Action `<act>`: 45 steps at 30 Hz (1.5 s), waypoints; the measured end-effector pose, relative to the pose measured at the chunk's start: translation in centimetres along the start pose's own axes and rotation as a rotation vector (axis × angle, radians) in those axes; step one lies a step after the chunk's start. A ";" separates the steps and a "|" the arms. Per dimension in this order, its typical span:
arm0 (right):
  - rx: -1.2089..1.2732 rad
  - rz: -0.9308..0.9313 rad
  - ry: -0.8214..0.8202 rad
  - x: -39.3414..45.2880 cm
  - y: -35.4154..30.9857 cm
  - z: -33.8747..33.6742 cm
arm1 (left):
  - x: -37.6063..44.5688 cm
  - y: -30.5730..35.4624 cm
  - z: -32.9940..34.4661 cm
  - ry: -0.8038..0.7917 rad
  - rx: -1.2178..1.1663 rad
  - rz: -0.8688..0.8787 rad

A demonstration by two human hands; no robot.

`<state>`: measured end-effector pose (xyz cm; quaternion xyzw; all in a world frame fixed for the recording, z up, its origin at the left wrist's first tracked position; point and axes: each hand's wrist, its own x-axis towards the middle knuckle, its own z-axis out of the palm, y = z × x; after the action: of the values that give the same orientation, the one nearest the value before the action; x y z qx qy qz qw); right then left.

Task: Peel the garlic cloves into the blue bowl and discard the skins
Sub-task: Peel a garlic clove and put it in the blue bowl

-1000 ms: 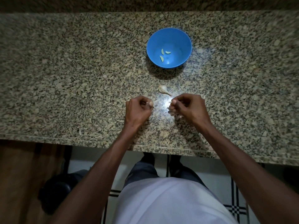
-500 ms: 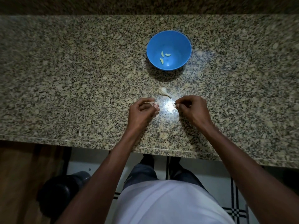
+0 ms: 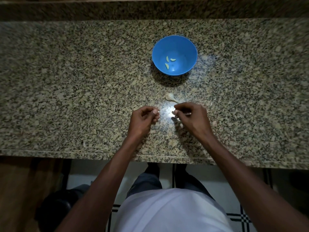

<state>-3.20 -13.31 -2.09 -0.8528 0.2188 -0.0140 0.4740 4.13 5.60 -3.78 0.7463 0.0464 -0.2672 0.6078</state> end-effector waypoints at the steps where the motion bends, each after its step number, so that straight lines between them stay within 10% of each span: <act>1: -0.023 -0.007 -0.006 -0.1 -0.2 0.6 | 0.1 -0.1 -0.2 0.006 -0.007 0.000; 17: -0.427 -0.282 -0.452 -5.0 -0.4 5.7 | 0.6 -0.9 -4.6 0.057 0.039 0.059; 23: -0.390 -0.055 -0.032 -4.7 1.3 2.0 | -0.4 -1.2 -5.1 0.163 0.024 0.102; 26: -0.429 -0.030 -0.092 -6.0 0.6 4.2 | -1.8 -0.9 -5.5 0.262 0.025 0.139; 38: -0.326 -0.329 -0.288 -4.9 -2.1 6.4 | -8.1 -4.2 -6.4 0.544 -0.056 0.130; 45: -0.529 -0.894 -0.587 -2.4 -4.3 9.7 | -8.9 -6.1 -6.2 0.616 -0.121 0.088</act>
<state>-1.54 -2.65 -3.52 -0.9195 -0.3055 0.0790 0.2345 -3.73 15.18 -4.37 0.7560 0.2117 0.0014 0.6194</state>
